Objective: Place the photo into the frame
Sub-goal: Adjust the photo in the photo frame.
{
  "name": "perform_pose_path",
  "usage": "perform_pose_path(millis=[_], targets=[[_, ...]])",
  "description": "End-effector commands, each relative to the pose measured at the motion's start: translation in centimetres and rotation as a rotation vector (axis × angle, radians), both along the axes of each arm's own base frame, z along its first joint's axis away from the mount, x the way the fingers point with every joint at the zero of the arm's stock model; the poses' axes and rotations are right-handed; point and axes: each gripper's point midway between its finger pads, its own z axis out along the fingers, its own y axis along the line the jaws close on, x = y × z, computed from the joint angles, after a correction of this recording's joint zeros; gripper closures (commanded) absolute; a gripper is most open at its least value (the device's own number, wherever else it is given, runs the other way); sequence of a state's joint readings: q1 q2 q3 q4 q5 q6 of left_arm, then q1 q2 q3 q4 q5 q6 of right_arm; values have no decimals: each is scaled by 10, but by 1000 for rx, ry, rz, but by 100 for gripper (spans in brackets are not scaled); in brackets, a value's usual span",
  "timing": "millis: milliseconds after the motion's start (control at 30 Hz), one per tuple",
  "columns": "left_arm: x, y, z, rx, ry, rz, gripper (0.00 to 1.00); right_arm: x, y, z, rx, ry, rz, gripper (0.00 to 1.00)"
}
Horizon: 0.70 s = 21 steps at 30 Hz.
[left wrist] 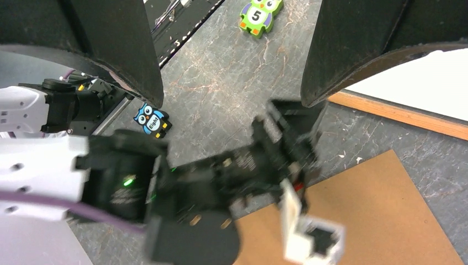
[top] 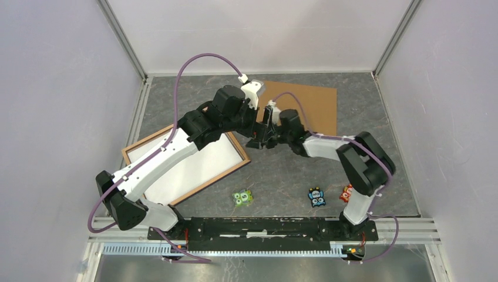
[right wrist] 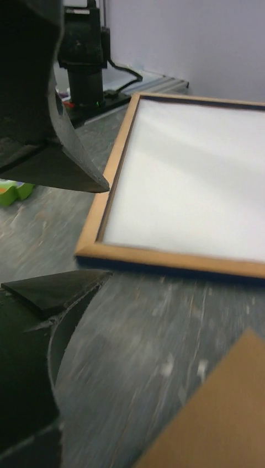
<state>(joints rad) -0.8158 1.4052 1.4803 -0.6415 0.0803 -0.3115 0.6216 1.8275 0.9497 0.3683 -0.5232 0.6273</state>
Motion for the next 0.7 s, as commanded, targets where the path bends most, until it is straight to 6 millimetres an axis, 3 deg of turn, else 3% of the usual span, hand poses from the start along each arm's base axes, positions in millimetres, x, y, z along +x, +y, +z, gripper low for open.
perform_pose_path(millis=[0,100,200,300,467,667], targets=[[5,1,15,-20,-88,-7,0,12,-72,3,-125,-120,-56,37],[5,2,16,-30,-97,-1,0,27,-143,-11,-364,-159,-213,29],[9,3,12,-25,-102,26,0,33,-205,-13,-644,-220,-365,20],[19,8,0,4,-114,73,0,35,-248,-5,-804,-268,-511,6],[37,13,-32,104,-121,136,0,50,-285,1,-896,-274,-642,2],[59,9,-84,255,-69,162,0,76,-314,-12,-814,-169,-702,2]])
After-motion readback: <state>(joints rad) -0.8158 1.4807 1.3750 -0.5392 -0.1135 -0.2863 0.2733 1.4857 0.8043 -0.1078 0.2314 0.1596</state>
